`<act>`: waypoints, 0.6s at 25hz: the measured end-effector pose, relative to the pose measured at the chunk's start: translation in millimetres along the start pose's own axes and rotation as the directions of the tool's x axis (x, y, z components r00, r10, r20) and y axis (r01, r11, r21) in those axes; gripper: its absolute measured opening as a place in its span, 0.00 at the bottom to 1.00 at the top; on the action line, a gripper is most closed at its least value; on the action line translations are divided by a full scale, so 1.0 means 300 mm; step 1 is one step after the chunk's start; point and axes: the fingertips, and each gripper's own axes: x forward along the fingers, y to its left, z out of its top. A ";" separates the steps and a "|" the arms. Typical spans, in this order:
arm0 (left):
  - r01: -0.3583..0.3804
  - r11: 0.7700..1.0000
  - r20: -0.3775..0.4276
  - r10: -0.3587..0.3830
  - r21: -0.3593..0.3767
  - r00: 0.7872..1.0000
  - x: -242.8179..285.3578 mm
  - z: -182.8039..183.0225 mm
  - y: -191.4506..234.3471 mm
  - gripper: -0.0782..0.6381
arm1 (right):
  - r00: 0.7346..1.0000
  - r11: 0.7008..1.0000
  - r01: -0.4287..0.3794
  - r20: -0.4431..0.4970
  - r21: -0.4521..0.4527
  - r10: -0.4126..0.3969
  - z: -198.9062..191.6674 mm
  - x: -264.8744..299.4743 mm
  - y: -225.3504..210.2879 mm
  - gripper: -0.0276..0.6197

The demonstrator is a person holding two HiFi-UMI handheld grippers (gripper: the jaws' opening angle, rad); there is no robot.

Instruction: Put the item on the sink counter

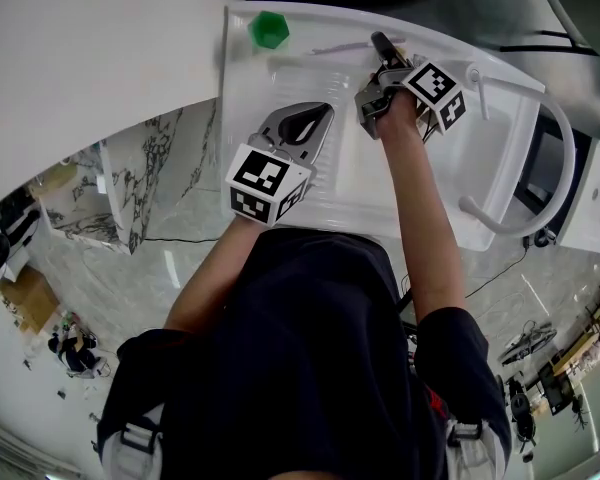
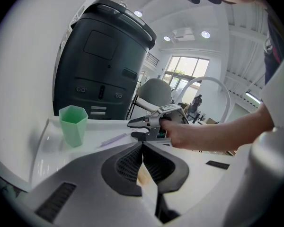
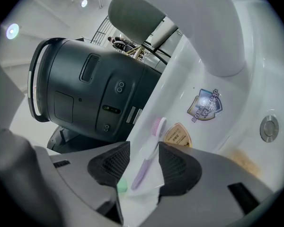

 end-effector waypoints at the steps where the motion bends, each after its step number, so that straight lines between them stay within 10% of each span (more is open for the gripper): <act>1: 0.000 1.000 0.001 0.000 0.000 1.000 -0.001 0.001 0.000 0.13 | 1.000 1.000 0.002 0.000 0.002 -0.002 0.001 0.000 0.001 0.32; 15: 0.001 1.000 0.013 -0.001 0.006 1.000 -0.015 0.005 -0.010 0.13 | 1.000 1.000 0.011 -0.011 0.005 -0.011 -0.005 -0.015 -0.005 0.33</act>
